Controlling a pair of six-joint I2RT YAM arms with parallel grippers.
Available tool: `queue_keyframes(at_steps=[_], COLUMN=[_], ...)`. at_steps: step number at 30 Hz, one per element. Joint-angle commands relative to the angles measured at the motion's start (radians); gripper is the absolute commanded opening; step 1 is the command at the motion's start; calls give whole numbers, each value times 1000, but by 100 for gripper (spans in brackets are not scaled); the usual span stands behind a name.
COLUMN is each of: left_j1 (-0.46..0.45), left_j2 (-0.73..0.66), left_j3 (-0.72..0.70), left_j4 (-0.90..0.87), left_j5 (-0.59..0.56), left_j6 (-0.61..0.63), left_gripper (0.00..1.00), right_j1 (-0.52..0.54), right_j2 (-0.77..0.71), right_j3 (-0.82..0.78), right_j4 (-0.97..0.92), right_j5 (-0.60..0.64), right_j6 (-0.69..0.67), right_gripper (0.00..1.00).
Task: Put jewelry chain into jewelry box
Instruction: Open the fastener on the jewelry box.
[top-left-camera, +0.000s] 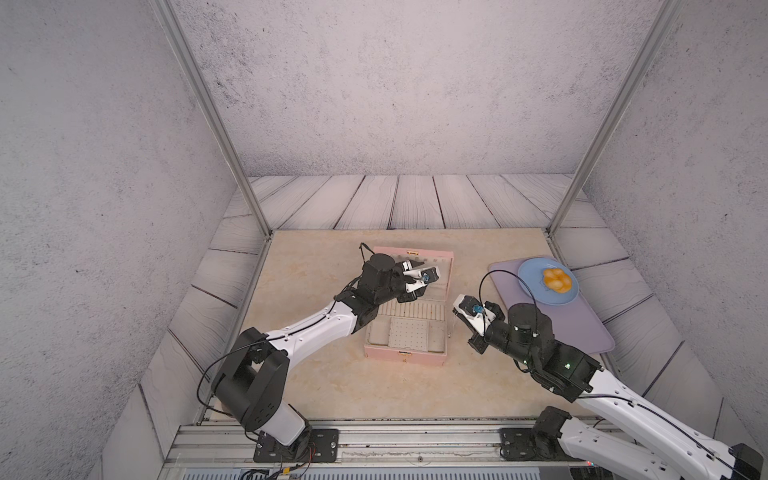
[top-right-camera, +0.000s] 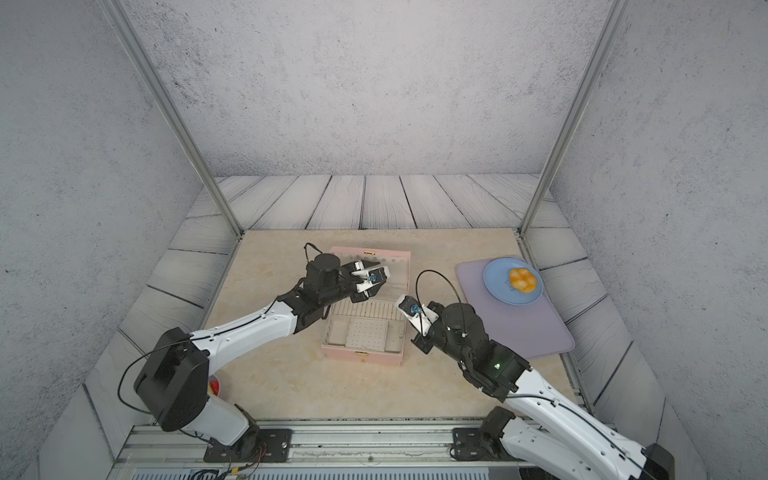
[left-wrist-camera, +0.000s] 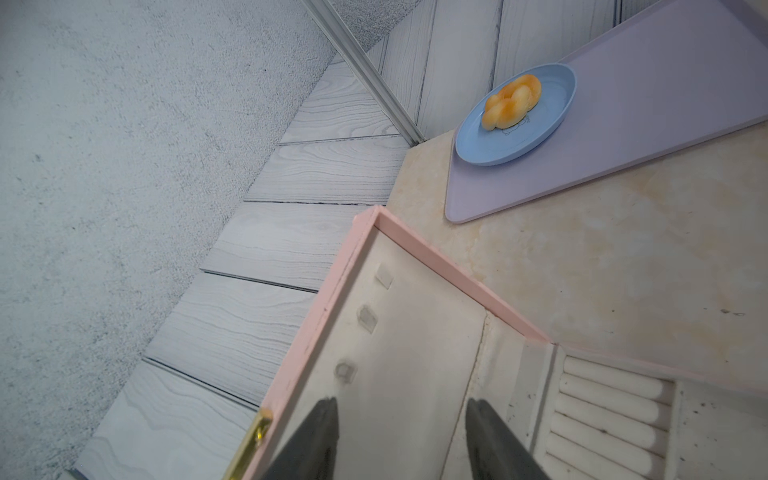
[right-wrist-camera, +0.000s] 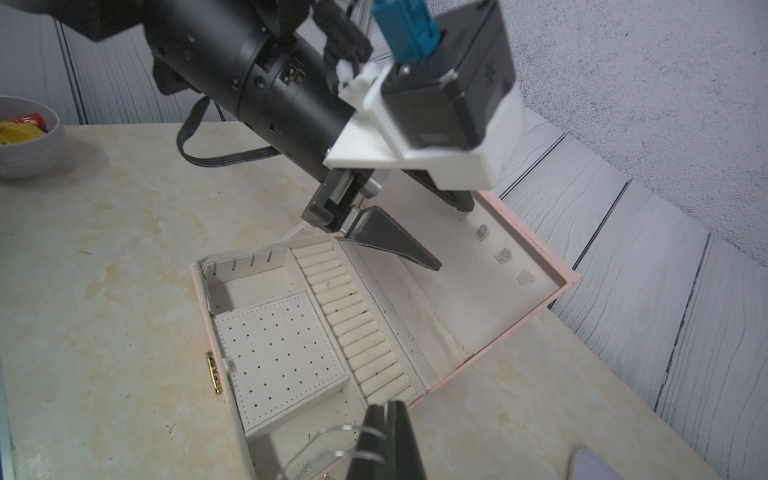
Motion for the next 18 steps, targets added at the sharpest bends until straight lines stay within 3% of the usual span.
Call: queue_keyframes(at_steps=[1,10,18], left_j1=[-3,-3,-4], left_j2=[36,71,105], left_j3=[41,70,72], left_j4=[45,23,79], left_j5=[-3,-32,-111], left_j6=[34,25,20], left_gripper=[54,44,47], right_j1=[3,4,3], right_j2=[-17,-26,-31], right_j3=[-9,-13,-15], right_j4=[15,15,16], right_j5=[14,24,17], right_j6=[12,12,13], right_gripper=[0,0,0])
